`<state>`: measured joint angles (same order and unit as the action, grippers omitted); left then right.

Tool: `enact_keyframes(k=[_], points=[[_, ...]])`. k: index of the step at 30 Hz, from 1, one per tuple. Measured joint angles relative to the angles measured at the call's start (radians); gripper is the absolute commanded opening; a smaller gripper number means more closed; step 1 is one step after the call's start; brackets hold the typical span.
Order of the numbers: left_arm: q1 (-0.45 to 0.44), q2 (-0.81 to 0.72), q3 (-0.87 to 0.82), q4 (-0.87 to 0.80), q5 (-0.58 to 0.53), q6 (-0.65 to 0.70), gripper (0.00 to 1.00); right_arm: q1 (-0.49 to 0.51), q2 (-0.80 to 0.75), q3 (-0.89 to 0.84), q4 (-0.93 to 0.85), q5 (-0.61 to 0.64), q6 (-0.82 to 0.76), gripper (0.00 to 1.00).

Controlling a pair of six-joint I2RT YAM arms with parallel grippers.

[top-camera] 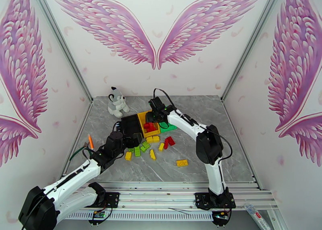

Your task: Sort the legos into containers by color

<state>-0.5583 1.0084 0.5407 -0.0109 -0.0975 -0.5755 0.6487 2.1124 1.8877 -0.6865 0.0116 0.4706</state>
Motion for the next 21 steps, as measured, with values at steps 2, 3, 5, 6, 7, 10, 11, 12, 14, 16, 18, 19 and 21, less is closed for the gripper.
enact_keyframes(k=[2, 3, 5, 6, 7, 10, 11, 12, 14, 16, 18, 19, 21], points=[[0.000, -0.008, 0.000, -0.001, 0.001, 0.000, 0.99, 0.000, 0.000, 0.011, -0.020, 0.004, -0.002, 0.63], [0.000, -0.016, 0.000, -0.001, 0.003, 0.000, 0.99, 0.000, -0.003, 0.012, -0.024, 0.004, -0.002, 0.63], [0.000, -0.029, 0.000, -0.001, 0.005, 0.000, 0.99, 0.000, -0.018, -0.008, -0.026, 0.007, -0.003, 0.64], [0.000, -0.034, 0.000, -0.001, 0.006, 0.000, 0.99, 0.000, -0.040, -0.040, -0.021, 0.008, -0.003, 0.64], [0.000, -0.037, 0.000, -0.001, 0.008, 0.000, 0.99, 0.000, -0.069, -0.083, -0.019, 0.008, -0.003, 0.64], [0.000, -0.037, 0.000, -0.001, 0.018, 0.000, 0.99, 0.000, -0.171, -0.219, -0.015, 0.016, -0.005, 0.64], [-0.002, -0.037, 0.000, 0.000, 0.021, 0.000, 0.99, 0.000, -0.201, -0.257, -0.014, 0.016, -0.007, 0.63], [-0.005, -0.034, 0.000, 0.000, 0.025, 0.000, 0.99, 0.000, -0.238, -0.302, -0.010, 0.019, -0.008, 0.62], [-0.011, -0.021, 0.000, 0.000, 0.026, 0.000, 0.99, 0.000, -0.308, -0.385, -0.003, 0.024, -0.015, 0.60], [-0.024, 0.005, 0.000, 0.001, 0.029, 0.000, 0.99, 0.000, -0.369, -0.462, 0.008, 0.030, -0.019, 0.57], [-0.044, 0.034, 0.000, 0.001, 0.029, 0.001, 0.99, 0.000, -0.412, -0.530, 0.023, 0.032, -0.019, 0.55], [-0.056, 0.050, 0.000, 0.001, 0.030, 0.003, 0.99, 0.000, -0.425, -0.558, 0.028, 0.034, -0.019, 0.54], [-0.078, 0.080, 0.001, 0.001, 0.030, 0.004, 0.99, 0.000, -0.435, -0.605, 0.040, 0.039, -0.019, 0.53]])
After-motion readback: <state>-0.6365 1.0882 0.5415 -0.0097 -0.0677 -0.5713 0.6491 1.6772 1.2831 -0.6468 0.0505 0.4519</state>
